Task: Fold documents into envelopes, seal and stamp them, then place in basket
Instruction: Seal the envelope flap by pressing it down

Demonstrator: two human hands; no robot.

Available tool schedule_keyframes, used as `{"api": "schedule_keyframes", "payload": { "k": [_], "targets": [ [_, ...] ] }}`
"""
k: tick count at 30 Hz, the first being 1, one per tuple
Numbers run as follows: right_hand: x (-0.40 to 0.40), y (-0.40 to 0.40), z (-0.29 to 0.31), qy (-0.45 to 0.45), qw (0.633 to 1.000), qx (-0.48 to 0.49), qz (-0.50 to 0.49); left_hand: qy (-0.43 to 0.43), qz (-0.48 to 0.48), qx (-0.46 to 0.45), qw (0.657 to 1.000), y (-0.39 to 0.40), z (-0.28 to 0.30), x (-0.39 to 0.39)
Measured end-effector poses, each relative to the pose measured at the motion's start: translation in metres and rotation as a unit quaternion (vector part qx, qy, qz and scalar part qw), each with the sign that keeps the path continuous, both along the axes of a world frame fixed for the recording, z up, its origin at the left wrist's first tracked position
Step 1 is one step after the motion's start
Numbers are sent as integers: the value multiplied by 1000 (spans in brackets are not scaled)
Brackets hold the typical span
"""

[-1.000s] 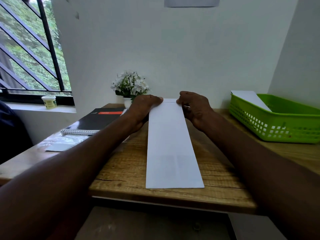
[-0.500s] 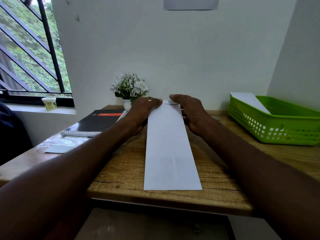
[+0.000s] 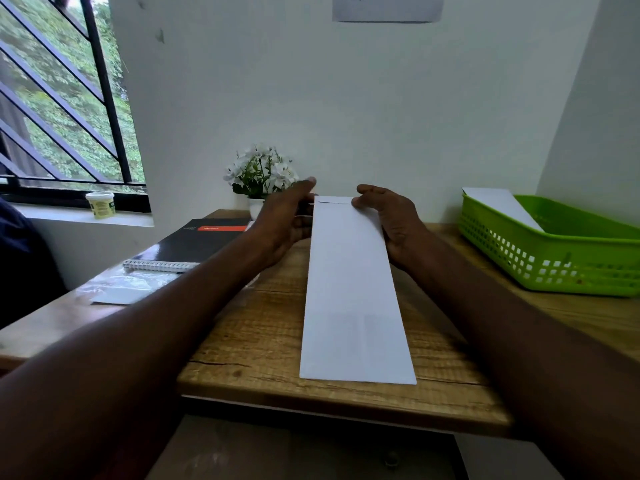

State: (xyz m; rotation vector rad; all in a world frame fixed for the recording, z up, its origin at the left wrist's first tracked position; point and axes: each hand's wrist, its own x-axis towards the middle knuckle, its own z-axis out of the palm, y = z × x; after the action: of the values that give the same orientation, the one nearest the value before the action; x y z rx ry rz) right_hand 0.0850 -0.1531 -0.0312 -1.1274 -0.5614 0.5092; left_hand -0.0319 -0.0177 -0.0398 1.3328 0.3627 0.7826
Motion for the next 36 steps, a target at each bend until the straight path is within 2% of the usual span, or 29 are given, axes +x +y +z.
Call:
{"api": "schedule_keyframes", "payload": {
  "k": [3, 6, 11, 13, 17, 28, 31, 36],
  "targets": [
    [-5, 2, -1, -10, 1000, -8, 24, 40, -27, 29, 998, -1, -5, 5],
    [-4, 2, -1, -14, 1000, -16, 5, 33, 2, 49, 998, 5, -5, 3],
    [7, -2, -2, 61, 996, 9, -70, 16, 22, 24, 999, 10, -6, 2],
    [10, -5, -3, 57, 997, -14, -45, 12, 25, 16, 999, 10, -7, 1],
    [4, 0, -8, -7, 994, -98, 39, 10, 16, 16, 1000, 10, -7, 2],
    [0, 5, -10, -88, 988, -118, 40, 106, -20, 65, 992, 13, -4, -1],
    [-7, 8, -8, -82, 987, -123, 60, 96, -2, 68, 993, 17, -3, -5],
    [-20, -7, -3, -113, 956, -218, 161, 46, 77, 44, 995, 21, -1, -10]
  ]
}}
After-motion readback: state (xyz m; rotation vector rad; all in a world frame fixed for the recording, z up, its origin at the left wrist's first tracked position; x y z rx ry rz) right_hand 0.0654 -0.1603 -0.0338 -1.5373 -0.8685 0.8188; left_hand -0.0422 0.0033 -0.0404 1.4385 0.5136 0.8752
